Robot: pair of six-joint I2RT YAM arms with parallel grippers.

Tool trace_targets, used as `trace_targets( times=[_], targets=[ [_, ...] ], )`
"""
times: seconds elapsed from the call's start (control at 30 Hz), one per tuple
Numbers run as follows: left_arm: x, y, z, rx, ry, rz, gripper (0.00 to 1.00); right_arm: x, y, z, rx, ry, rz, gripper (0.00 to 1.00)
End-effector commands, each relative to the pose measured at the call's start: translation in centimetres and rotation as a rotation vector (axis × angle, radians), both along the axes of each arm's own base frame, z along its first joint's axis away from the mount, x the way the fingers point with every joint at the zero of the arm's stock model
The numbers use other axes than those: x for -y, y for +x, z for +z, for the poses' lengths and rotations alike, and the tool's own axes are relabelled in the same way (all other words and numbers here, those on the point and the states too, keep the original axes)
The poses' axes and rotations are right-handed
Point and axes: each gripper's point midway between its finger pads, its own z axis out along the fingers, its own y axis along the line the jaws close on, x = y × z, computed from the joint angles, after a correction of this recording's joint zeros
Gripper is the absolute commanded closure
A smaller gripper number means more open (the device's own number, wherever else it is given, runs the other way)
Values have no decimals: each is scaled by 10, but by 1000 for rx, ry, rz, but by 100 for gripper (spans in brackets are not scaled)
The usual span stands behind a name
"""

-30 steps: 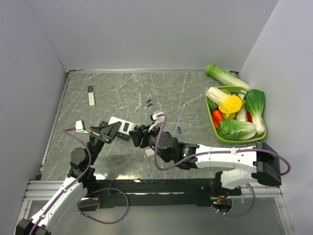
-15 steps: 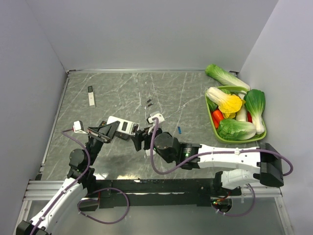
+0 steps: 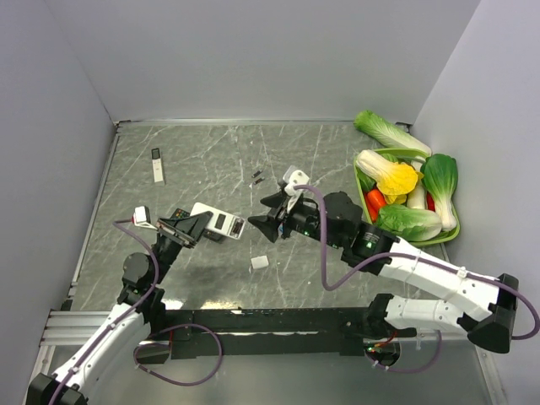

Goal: Load the batteries into the remote control
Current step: Load the battery into the remote control.

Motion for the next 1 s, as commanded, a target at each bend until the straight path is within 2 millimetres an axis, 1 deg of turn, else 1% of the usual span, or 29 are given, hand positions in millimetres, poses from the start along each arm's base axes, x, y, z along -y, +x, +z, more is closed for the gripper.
trace_targets(
  times=[0.0,0.1,0.23,0.33,0.47,0.53,0.73,0.97],
  targets=[
    [7,-7,-7,8,-9,-55,99,-11,-15,-6,13,-69,195,44],
    [7,-7,-5,9,-21,-58,99,-18,-15,-17,-5,-101,226,53],
    [6,-7,-6,6,-19,-55,99,-24,-11,-35,-30,-138,234,56],
    [7,-8,-4,11,-21,-60,99,-26,-7,-40,-33,-139,222,58],
    [7,-9,-2,19,-26,-67,99,-25,4,-44,-37,-138,183,58],
    [7,-10,-3,19,-24,-69,99,-26,10,-42,-28,-125,160,58],
    [8,-10,-2,25,-23,-72,99,-27,10,-35,-15,-107,175,58],
    [8,-11,-1,31,-23,-78,99,-32,7,-36,-21,-107,206,58]
  ],
)
